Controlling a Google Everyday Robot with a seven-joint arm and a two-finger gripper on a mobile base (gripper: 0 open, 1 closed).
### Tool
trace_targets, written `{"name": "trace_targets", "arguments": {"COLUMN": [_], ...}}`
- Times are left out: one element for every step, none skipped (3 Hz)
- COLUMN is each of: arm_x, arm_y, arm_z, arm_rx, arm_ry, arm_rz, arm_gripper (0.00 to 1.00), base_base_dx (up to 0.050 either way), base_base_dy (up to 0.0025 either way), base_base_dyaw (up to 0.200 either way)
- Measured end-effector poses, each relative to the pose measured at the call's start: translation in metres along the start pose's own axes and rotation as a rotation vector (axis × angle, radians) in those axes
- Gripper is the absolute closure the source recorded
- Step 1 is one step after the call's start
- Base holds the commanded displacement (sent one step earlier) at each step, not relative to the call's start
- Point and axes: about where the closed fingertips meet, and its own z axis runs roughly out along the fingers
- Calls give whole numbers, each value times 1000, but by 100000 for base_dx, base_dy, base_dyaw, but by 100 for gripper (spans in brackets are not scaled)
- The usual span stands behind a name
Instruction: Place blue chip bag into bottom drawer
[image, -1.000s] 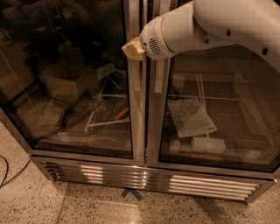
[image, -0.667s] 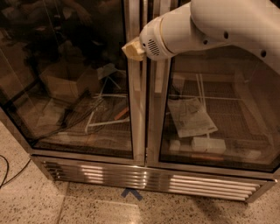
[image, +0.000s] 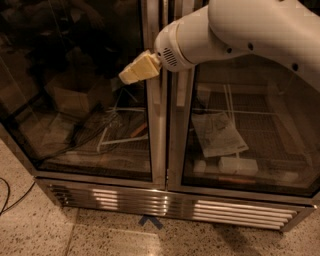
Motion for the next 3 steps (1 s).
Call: {"name": "trace_targets", "arguments": {"arm_x": [3,3,1], "arm_y": [5,12,20], "arm_z": [-1,0,1], "arm_rx": [0,0,0], "arm_ry": [0,0,0], "arm_rz": [0,0,0], "arm_gripper": [1,0,0], "base_base_dx": [0,0,0], "base_base_dy": [0,0,0], "base_base_dyaw": [0,0,0]}}
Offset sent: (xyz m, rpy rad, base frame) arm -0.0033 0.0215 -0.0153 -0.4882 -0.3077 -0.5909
